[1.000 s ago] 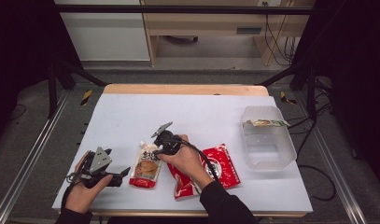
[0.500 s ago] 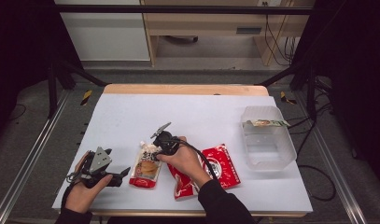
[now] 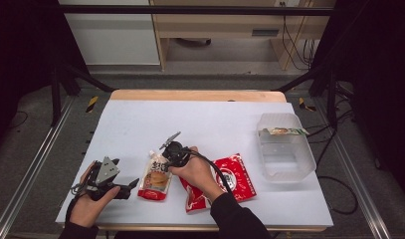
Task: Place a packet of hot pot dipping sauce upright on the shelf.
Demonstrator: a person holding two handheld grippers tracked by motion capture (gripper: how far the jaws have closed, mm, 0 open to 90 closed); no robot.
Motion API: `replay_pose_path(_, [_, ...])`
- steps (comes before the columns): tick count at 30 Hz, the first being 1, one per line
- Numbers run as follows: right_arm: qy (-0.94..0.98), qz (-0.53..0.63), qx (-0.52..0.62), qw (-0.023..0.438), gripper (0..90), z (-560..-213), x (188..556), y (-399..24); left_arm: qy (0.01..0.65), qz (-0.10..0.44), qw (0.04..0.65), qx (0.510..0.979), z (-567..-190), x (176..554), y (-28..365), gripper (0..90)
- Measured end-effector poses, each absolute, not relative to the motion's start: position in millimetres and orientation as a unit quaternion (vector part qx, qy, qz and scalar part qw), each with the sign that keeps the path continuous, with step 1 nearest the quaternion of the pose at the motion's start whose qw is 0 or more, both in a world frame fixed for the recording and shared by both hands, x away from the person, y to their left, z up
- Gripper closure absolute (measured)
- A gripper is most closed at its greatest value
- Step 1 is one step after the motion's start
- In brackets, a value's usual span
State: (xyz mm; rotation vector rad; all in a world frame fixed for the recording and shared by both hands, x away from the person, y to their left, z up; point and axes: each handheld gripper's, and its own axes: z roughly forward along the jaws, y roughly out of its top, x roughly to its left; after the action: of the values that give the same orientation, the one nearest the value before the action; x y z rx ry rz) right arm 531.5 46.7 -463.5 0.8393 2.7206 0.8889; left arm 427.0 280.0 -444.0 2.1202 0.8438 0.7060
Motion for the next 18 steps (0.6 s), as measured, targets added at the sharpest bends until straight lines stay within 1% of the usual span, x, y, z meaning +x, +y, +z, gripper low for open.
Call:
replay_pose_path(8, [0.91, 0.301, 0.273, 0.08, 86.8, -461, 528, 49, 0.329, 0.275, 0.367, 0.826, -444, 427, 281, 5.5])
replay_pose_path(13, [0.906, 0.311, 0.274, 0.084, 88.4, -457, 526, 49, 0.33, 0.276, 0.369, 0.824, -443, 427, 283, 5.5])
replay_pose_path(18, [0.902, 0.327, 0.269, 0.091, 89.2, -445, 523, 46, 0.331, 0.277, 0.368, 0.823, -442, 427, 284, 5.5])
